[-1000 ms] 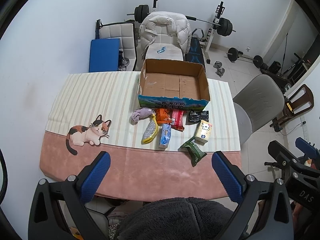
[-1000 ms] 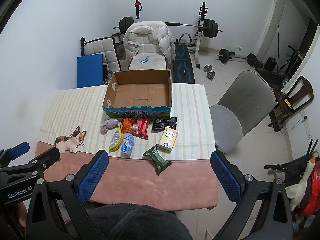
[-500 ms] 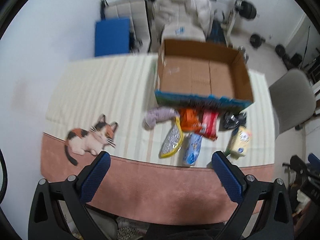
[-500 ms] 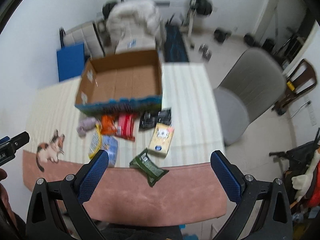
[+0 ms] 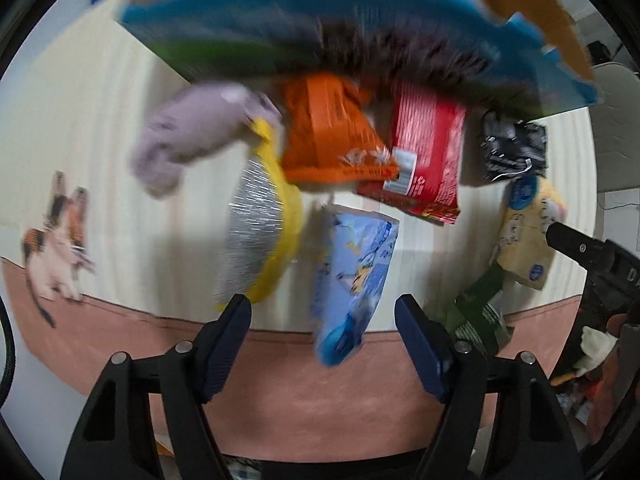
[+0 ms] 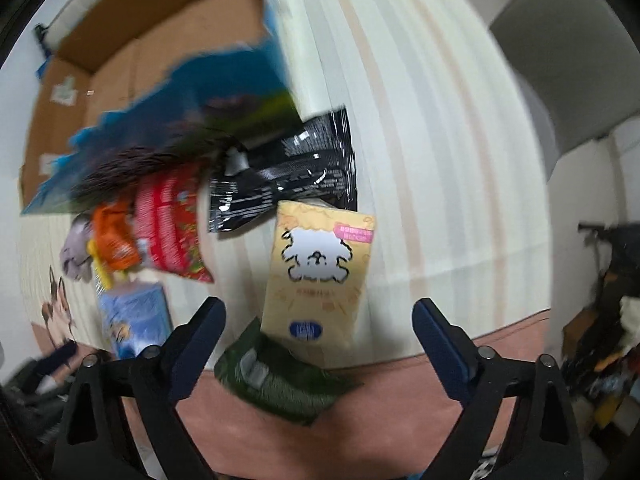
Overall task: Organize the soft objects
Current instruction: 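Grasp the yellow tissue box with the right tool while the left tool grasps the blue tissue pack, then carry the tissue box into the cardboard box and release while the left tool drops the blue pack beside it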
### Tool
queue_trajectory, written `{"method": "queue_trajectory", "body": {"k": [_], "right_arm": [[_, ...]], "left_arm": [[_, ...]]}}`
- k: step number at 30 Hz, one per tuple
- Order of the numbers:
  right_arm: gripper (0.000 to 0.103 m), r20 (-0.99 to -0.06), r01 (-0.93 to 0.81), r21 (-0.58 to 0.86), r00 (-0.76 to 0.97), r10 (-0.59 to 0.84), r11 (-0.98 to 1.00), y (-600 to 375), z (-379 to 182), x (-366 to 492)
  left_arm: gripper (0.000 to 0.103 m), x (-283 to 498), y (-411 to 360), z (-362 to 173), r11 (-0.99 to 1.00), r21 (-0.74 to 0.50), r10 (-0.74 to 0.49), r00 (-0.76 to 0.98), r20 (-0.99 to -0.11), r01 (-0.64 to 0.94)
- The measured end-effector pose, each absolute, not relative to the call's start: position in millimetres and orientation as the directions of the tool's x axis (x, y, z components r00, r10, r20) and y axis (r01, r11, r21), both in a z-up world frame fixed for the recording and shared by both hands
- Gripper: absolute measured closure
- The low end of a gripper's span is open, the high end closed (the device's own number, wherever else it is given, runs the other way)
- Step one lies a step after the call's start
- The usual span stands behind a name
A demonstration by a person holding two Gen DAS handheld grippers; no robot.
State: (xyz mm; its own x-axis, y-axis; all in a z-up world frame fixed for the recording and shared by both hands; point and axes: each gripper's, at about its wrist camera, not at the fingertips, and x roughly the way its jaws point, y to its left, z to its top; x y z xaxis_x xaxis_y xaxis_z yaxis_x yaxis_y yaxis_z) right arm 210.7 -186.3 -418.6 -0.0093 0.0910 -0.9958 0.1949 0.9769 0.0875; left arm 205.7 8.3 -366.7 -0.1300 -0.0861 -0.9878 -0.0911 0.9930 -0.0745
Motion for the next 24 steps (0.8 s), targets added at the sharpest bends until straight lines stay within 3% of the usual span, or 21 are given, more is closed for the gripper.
{"method": "queue_trajectory", "body": {"k": [2, 6, 8, 10, 12, 16, 24], "right_arm": [[0.008, -0.993, 0.216, 0.103, -0.032, 0.113, 0.971, -188, -436, 215], [0.015, -0.991, 0.222, 0.087, -0.08, 0.107, 0.971, -182, -462, 217], [0.021, -0.989, 0.228, 0.078, -0.108, 0.105, 0.97, -181, -476, 218], [0.035, -0.985, 0.239, 0.073, -0.136, 0.108, 0.968, -181, -490, 217], [0.037, -0.985, 0.24, 0.066, -0.139, 0.102, 0.968, -182, -499, 215], [0.038, -0.987, 0.234, 0.094, -0.102, 0.121, 0.968, -184, -496, 202], [0.038, -0.968, 0.144, 0.246, -0.004, 0.249, 0.959, -181, -431, 167]], "left_arm": [[0.032, 207, 3, -383, 0.991, -0.092, -0.107, -0.154, -0.982, -0.1], [0.064, 207, -6, -409, 0.988, -0.104, -0.125, -0.2, -0.972, -0.115], [0.073, 206, -6, -420, 0.986, -0.106, -0.132, -0.209, -0.969, -0.13], [0.078, 205, -6, -425, 0.987, -0.09, -0.115, -0.2, -0.973, -0.133], [0.084, 202, -5, -426, 0.987, -0.088, -0.113, -0.184, -0.976, -0.136], [0.088, 197, 4, -407, 0.982, -0.097, -0.123, -0.156, -0.98, -0.162], [0.088, 181, 10, -306, 0.963, -0.183, -0.189, -0.015, -0.982, -0.196]]}}
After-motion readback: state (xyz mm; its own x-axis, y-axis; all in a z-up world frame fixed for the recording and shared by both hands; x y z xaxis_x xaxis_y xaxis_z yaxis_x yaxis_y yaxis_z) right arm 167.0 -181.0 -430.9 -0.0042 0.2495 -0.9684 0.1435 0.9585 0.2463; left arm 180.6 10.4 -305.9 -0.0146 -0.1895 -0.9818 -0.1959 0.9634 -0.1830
